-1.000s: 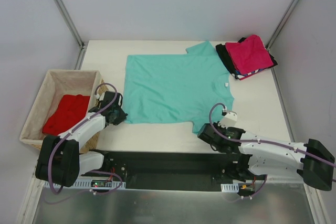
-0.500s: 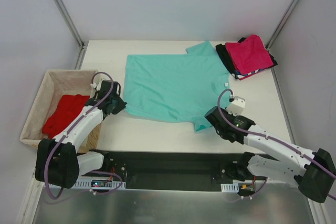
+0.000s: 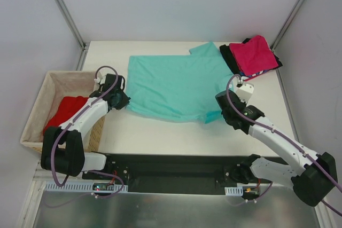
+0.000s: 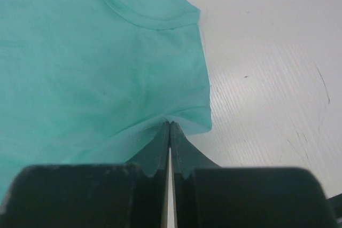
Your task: Fold and stack the t-shirts
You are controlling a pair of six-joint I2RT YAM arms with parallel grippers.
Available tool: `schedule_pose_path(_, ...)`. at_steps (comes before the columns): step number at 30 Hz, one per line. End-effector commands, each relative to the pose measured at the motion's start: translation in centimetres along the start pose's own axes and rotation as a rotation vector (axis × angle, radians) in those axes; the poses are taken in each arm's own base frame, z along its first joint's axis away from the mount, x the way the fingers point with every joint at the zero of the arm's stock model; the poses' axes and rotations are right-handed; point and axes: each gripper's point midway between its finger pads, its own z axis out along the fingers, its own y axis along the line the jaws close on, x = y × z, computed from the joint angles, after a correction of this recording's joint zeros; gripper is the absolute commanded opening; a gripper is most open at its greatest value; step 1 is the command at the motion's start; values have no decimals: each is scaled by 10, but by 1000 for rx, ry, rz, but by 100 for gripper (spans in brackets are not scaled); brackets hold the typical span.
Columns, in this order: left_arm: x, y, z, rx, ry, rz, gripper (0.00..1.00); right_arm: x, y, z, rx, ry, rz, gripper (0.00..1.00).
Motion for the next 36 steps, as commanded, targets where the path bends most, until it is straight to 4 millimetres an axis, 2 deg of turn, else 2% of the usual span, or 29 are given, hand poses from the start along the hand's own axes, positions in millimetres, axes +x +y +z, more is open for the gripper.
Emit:
schedule_pose_path(1,-21,-2,-2,-22,-56,-20,0,-34,15,1,-34,-43,15,1)
schedule_pose_path(10,-46,-18,-11,10,-109,-27,0,-58,18,11,-26,-55,24,1)
schedule_pose_path(17,-60,-31,-9,28,-112,-31,0,-78,22,26,-34,-51,31,1)
schedule_pose_path(21,-60,-32,-6,28,-103,-33,0,-98,36,28,-67,-59,35,1)
schedule_pose_path(25,-57,-29,-2,18,-89,-29,0,-109,45,34,-80,-55,32,1)
schedule_pose_path(30,-54,-26,3,3,-81,-27,0,-112,59,46,-97,-28,21,1)
schedule_pose_path(36,-63,-25,6,-14,-96,-31,0,-119,71,55,-104,-23,15,1)
